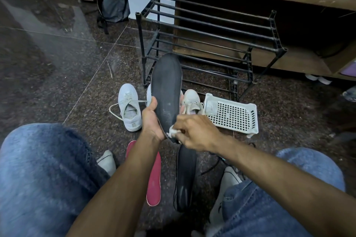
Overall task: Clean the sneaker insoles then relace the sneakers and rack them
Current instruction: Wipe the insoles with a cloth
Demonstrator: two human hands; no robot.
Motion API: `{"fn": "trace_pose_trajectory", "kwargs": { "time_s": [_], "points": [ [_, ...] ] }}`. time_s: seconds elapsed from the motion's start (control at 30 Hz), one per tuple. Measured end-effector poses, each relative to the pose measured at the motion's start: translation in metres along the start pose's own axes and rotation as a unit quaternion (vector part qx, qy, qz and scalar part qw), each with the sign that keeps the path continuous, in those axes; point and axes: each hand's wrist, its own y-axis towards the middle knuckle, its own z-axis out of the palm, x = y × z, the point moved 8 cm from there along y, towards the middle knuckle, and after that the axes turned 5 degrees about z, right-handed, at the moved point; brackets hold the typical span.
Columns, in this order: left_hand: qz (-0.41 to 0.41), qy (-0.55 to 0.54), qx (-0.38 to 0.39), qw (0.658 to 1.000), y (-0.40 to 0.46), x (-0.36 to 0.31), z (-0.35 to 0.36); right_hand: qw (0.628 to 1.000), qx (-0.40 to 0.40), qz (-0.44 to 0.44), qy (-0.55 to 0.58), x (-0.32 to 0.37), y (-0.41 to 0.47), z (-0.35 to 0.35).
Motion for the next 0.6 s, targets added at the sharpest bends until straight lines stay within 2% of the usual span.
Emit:
{"fn": "trace_pose_trajectory", "kwargs": {
  "time_s": [0.13, 0.27, 0.43, 0.5, 0.6],
  "points": [
    [0.011, -0.012, 0.000, 1.000, 0.001, -0.003, -0.003, 0.999, 0.020, 0.001, 0.044, -0.012, -0.010, 0.006],
    [0.015, -0.014, -0.003, 1.000, 0.004, -0.004, 0.005, 0.990, -0.071, 0.092, 0.083, -0.033, -0.009, -0.007],
    [0.015, 0.001, -0.046, 0.999, 0.001, 0.013, -0.002, 0.976, -0.080, 0.183, 0.089, -0.038, -0.003, 0.006],
    [-0.016, 0.041, -0.051, 0.998, -0.008, 0.024, -0.006, 0.975, -0.040, 0.189, 0.107, -0.036, 0.000, 0.015],
    [-0.031, 0.032, -0.049, 0.998, -0.012, 0.025, -0.011, 0.985, 0.064, 0.100, 0.127, -0.012, -0.001, 0.026]
  ]
}}
